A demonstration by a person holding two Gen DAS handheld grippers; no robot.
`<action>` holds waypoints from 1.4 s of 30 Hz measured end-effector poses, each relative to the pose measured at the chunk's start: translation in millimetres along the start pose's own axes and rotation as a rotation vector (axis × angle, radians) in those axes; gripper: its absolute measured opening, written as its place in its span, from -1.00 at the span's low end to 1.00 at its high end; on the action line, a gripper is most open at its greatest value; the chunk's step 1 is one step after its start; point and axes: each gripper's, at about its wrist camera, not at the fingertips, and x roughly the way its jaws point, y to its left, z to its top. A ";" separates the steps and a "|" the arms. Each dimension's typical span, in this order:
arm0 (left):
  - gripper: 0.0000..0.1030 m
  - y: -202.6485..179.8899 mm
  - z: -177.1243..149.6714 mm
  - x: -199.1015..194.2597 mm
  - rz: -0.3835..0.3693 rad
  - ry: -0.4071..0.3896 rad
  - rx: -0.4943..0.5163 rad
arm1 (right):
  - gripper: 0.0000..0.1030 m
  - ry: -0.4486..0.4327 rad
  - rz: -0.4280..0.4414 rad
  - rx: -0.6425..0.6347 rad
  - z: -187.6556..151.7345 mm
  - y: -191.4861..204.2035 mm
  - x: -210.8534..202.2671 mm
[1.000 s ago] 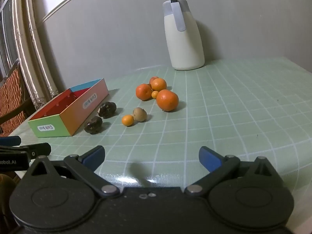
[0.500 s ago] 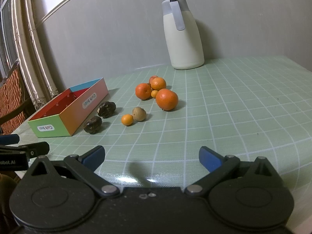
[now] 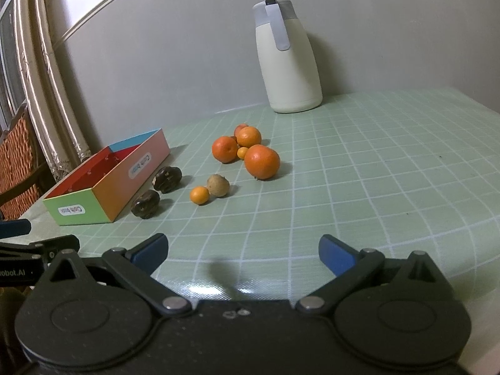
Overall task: Organize fruits
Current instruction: 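Move the left gripper toward the two dark chestnuts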
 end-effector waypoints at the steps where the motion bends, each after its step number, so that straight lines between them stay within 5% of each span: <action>1: 1.00 0.0 0.0 0.0 0.000 -0.001 0.000 | 1.00 -0.001 -0.002 -0.001 -0.2 0.0 -0.3; 23: 1.00 -14.3 13.6 1.2 0.023 -0.043 0.082 | 1.00 -0.069 -0.012 -0.003 1.5 -5.4 -9.1; 42: 1.00 -37.5 30.9 37.1 0.027 -0.037 0.164 | 1.00 -0.082 -0.048 0.174 10.5 -36.0 -12.2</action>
